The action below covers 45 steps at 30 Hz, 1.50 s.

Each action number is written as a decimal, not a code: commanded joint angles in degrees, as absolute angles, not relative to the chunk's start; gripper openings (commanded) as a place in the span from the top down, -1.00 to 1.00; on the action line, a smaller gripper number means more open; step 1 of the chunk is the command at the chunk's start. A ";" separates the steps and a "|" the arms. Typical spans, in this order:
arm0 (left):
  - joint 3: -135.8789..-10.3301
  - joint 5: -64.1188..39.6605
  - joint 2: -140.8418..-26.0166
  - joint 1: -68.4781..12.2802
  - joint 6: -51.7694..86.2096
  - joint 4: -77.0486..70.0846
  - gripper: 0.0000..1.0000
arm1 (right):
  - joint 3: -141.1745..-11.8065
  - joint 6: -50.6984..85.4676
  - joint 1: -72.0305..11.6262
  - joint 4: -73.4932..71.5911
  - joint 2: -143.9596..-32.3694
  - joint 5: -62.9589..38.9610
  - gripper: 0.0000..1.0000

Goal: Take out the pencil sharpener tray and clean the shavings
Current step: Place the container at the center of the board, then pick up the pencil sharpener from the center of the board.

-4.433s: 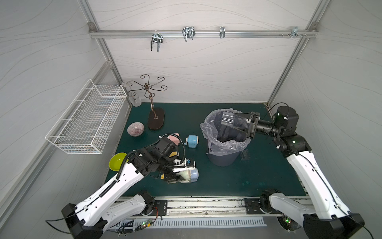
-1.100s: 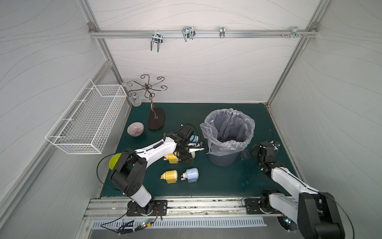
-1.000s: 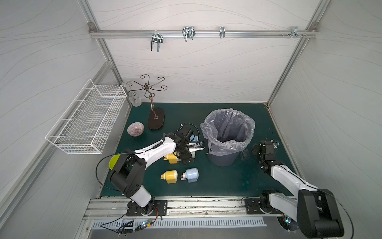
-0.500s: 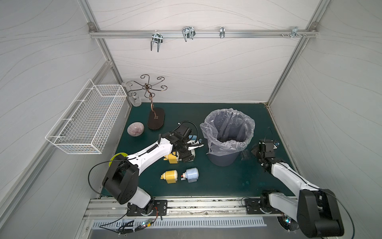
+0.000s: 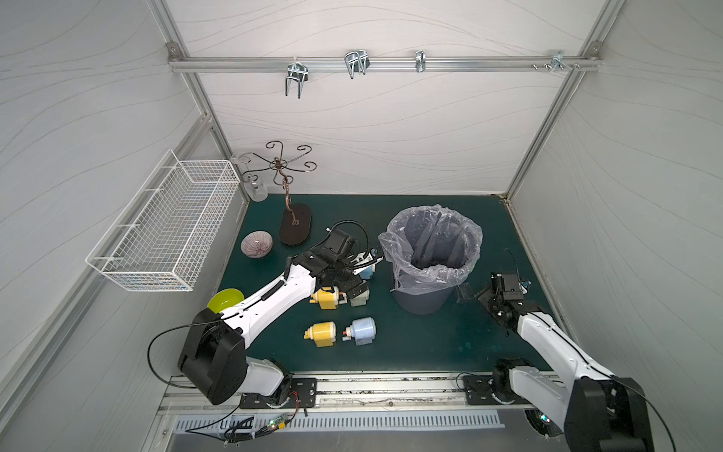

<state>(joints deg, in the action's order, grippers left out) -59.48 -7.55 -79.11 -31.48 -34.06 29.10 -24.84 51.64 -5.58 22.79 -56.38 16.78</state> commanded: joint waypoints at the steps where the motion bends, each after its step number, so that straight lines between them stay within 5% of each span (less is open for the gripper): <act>1: -58.98 -8.59 -77.04 -29.71 -30.72 25.45 -0.99 | -27.33 51.44 -5.27 28.52 -53.99 16.24 -0.53; 13: -68.98 -12.82 -85.32 -21.98 -29.84 27.54 -0.99 | -36.65 42.47 -5.05 35.65 -43.85 13.40 -0.60; 19: -75.88 -19.00 -93.29 -21.28 -45.75 35.43 -0.96 | -40.48 36.82 -7.57 36.71 -42.91 15.75 -0.61; 24: -79.00 -17.75 -97.82 -20.96 -58.41 39.47 -0.45 | -43.94 33.09 -10.33 39.29 -42.11 20.92 -0.73; 30: -81.11 -20.14 -100.83 -21.44 -66.99 40.32 -0.48 | -47.12 29.36 -13.87 41.12 -40.75 24.87 -0.81; 38: -89.04 -20.01 -108.34 -21.62 -69.68 46.33 -0.78 | -50.01 24.54 -17.79 40.96 -38.31 27.04 -0.85; 45: -91.99 -19.34 -112.75 -23.27 -72.22 49.30 -0.79 | -51.85 19.99 -20.67 40.18 -36.96 29.69 -0.88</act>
<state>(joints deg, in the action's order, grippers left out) -89.52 -18.68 -110.96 -22.28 -67.88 45.98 -50.57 23.14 -19.73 39.62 -37.67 27.42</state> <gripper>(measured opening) 0.896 0.940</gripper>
